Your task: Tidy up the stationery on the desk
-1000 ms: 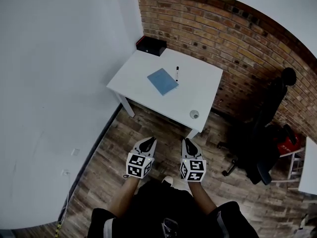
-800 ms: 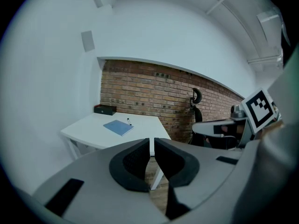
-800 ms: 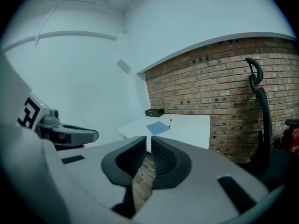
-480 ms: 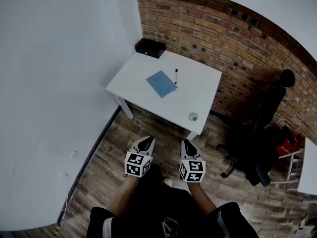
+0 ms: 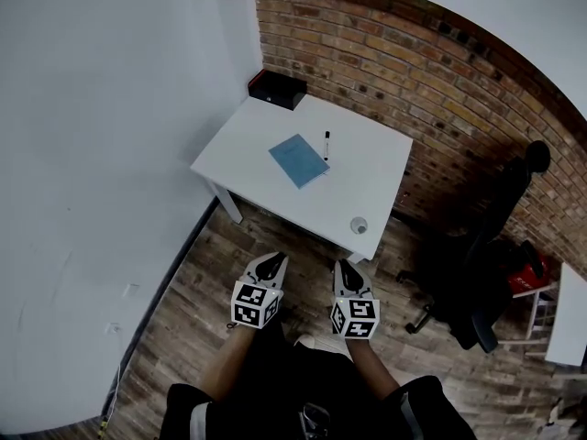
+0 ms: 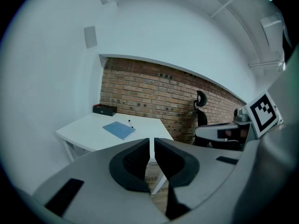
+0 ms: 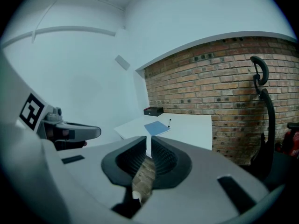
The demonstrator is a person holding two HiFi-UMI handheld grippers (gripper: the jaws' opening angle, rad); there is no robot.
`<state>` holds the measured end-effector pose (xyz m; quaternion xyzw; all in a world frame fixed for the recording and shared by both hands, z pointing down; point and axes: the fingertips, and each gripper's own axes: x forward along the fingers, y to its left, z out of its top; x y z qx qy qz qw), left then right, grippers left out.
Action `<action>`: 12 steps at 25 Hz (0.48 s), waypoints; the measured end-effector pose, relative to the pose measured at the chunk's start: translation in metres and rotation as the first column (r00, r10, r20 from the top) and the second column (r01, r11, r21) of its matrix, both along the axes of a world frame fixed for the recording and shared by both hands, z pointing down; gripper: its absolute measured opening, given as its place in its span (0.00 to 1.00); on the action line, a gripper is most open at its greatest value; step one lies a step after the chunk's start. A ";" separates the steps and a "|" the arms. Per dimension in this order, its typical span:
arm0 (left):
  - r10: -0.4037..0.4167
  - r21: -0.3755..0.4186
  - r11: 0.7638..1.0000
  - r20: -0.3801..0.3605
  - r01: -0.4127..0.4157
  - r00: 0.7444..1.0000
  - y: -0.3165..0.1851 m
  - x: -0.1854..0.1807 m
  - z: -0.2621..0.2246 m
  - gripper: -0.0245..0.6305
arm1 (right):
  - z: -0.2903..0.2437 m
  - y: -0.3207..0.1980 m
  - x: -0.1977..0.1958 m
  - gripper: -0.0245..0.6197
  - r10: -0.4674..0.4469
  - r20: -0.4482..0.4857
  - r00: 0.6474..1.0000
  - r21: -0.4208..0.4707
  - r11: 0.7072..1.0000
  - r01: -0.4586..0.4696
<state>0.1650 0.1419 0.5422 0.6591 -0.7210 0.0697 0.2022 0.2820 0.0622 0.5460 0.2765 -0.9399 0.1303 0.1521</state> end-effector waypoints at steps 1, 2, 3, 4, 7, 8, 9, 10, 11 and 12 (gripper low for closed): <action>0.002 -0.002 1.000 -0.004 -0.002 1.000 -0.004 -0.006 0.003 0.10 | 0.002 -0.004 -0.006 0.08 0.002 -0.004 1.000 -0.001 1.000 -0.002; 0.005 -0.004 1.000 -0.008 -0.005 1.000 -0.009 -0.013 0.005 0.10 | 0.003 -0.008 -0.013 0.08 0.004 -0.007 1.000 -0.002 1.000 -0.004; 0.008 -0.004 1.000 -0.011 -0.008 1.000 -0.014 -0.021 0.007 0.10 | 0.003 -0.013 -0.020 0.08 0.006 -0.008 1.000 -0.001 1.000 -0.006; 0.011 -0.004 1.000 -0.014 -0.011 1.000 -0.020 -0.029 0.009 0.10 | 0.004 -0.018 -0.029 0.08 0.006 -0.009 1.000 0.001 1.000 -0.006; 0.021 -0.005 1.000 -0.026 -0.021 0.999 -0.039 -0.057 0.015 0.10 | 0.009 -0.034 -0.056 0.08 0.011 -0.018 1.000 0.004 1.000 -0.011; 0.025 -0.006 1.000 -0.032 -0.026 0.999 -0.046 -0.066 0.018 0.10 | 0.011 -0.039 -0.066 0.08 0.016 -0.023 1.000 0.001 1.000 -0.016; 0.030 -0.008 0.999 -0.037 -0.031 0.999 -0.053 -0.076 0.020 0.10 | 0.012 -0.046 -0.076 0.08 0.020 -0.027 0.999 -0.002 1.000 -0.020; 0.036 -0.011 0.999 -0.040 -0.036 0.999 -0.062 -0.087 0.021 0.10 | 0.014 -0.053 -0.086 0.08 0.024 -0.032 0.999 -0.005 1.000 -0.024; 0.042 -0.014 0.999 -0.044 -0.042 0.998 -0.070 -0.098 0.023 0.10 | 0.014 -0.060 -0.098 0.08 0.028 -0.037 0.999 -0.007 1.000 -0.028; 0.048 -0.018 0.999 -0.049 -0.049 0.998 -0.079 -0.110 0.023 0.10 | 0.014 -0.068 -0.109 0.08 0.032 -0.042 0.999 -0.009 0.999 -0.032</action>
